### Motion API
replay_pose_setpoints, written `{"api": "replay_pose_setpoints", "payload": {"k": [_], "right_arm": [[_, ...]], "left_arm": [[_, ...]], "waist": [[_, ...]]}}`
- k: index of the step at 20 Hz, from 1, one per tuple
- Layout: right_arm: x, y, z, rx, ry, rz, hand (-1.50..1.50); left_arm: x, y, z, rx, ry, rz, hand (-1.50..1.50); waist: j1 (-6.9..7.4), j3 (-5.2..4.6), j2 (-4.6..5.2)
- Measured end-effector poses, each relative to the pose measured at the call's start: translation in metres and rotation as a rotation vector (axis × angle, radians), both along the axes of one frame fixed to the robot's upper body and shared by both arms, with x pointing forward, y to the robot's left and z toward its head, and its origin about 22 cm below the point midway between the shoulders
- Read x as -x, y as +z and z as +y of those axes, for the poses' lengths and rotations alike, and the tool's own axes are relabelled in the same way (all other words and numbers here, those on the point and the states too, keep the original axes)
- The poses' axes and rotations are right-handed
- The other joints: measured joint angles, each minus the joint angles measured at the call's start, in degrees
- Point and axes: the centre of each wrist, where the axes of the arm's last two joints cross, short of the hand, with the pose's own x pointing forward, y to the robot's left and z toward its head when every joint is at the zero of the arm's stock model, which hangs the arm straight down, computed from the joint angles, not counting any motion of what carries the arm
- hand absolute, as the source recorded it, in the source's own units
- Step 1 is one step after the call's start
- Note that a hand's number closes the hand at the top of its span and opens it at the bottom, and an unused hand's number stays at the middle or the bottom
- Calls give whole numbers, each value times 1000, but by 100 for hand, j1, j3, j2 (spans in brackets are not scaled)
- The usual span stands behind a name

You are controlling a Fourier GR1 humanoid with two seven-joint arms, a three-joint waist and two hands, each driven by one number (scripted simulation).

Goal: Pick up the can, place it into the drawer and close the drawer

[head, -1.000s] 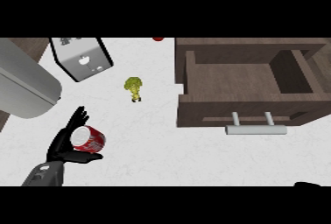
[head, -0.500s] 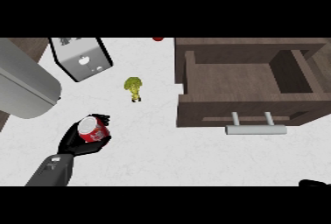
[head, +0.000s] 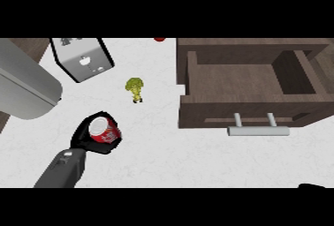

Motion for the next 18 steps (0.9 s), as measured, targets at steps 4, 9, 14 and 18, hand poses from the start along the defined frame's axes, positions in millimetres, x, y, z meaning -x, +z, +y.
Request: {"api": "replay_pose_setpoints", "payload": {"k": [4, 9, 14, 18], "right_arm": [[0, 2, 1, 4, -2, -6, -150], [-1, 6, 1, 15, -11, -8, -150], [0, 8, -5, 19, -22, -17, -150], [-2, 13, -7, 22, -34, -17, -150]], "left_arm": [[-20, 7, -37, 26, 142, -19, 150], [-42, 25, -62, 60, 227, -56, 150], [-67, 55, -85, 60, 200, -78, 150], [-88, 89, -106, 25, 168, -118, 150]], "waist": [[-21, 0, 5], [-6, 1, 1], [17, 4, -15], [43, 7, -31]]}}
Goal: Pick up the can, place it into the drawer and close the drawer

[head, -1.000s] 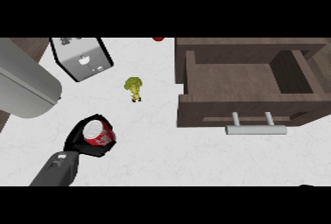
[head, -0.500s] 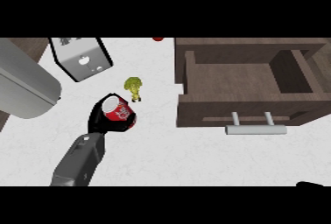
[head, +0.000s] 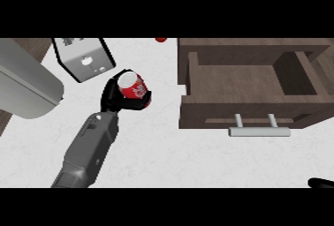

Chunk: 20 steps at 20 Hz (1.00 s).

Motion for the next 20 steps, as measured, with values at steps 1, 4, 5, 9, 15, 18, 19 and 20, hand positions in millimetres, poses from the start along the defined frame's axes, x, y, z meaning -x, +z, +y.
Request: {"api": "replay_pose_setpoints", "payload": {"k": [1, 4, 5, 9, 15, 18, 19, 20], "right_arm": [[1, -1, 1, -1, -4, 2, -150], [-3, -4, 3, 3, -6, -1, -150], [-1, -7, 2, 5, -6, -2, -150], [0, -8, 4, 6, -3, -5, -150], [-3, -7, 6, 8, -1, -4, -150], [-2, -6, 3, 7, -2, -3, -150], [0, -3, 3, 9, -7, -7, -150], [-1, -3, 0, 6, -10, -7, -150]], "left_arm": [[-1, 6, -4, -8, -11, -7, 150], [-12, 35, -19, -24, -39, -22, 150], [-16, 47, -24, -23, -46, -32, 150], [-25, 97, -50, -14, -78, -47, 150], [-32, 167, -86, -30, -100, -65, 150], [-31, 195, -109, -50, -101, -78, 150], [-33, 206, -114, -56, -102, -81, 150], [-33, 215, -119, -66, -105, -80, 150]], "waist": [[6, 0, -6], [8, -1, -5], [8, 0, -10], [3, 1, -16], [-22, 1, 1], [-66, 1, 10], [-72, 1, 13], [-69, 0, 13]]}}
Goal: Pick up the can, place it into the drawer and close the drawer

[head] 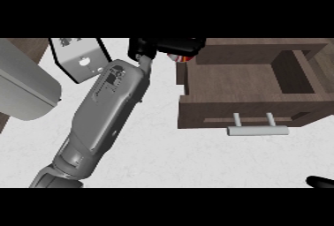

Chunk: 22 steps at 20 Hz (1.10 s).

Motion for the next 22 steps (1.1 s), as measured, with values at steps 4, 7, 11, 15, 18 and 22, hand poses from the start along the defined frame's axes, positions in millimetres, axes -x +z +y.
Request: {"api": "replay_pose_setpoints", "payload": {"k": [4, 7, 11, 15, 18, 22], "right_arm": [[-1, 3, 2, -2, 8, -2, -150], [-2, 1, 4, -5, 18, -6, -150], [-1, 6, 7, -4, 19, -16, -150], [-8, 5, 6, -2, 24, -18, -150], [-11, 8, 4, -2, 37, -22, -150], [-12, 10, 7, 0, 48, -29, -150]], "left_arm": [[-1, 26, -22, -24, -13, 1, 150], [-6, 44, -36, -38, -10, 0, 150], [-8, 64, -54, -64, -3, 13, 150], [-11, 69, -65, -88, -3, 27, 150], [-14, 70, -71, -111, 9, 37, 150], [-17, 70, -75, -136, 30, 38, 150]], "waist": [[-39, 1, 14], [-81, 3, 30], [-126, 3, 38], [-191, 6, 61], [-230, 8, 71], [-317, 11, 95]]}}
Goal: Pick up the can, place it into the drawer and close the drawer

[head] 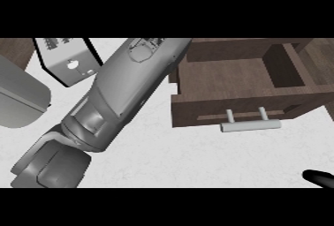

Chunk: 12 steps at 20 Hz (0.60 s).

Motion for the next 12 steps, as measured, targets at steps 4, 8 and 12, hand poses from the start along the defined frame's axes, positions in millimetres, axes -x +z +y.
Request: {"api": "replay_pose_setpoints", "payload": {"k": [4, 8, 12], "right_arm": [[-4, 3, 1, 9, 8, 1, -150], [-8, 8, -2, 16, 27, -1, -150], [-12, 11, 0, 24, 35, 1, -150]], "left_arm": [[-1, 2, -4, -21, 34, -14, -150], [-4, -1, -4, -21, 97, -19, -150], [-3, 4, -7, -20, 148, -38, -150]], "waist": [[-72, 2, 19], [-151, 6, 38], [-200, 7, 53]]}}
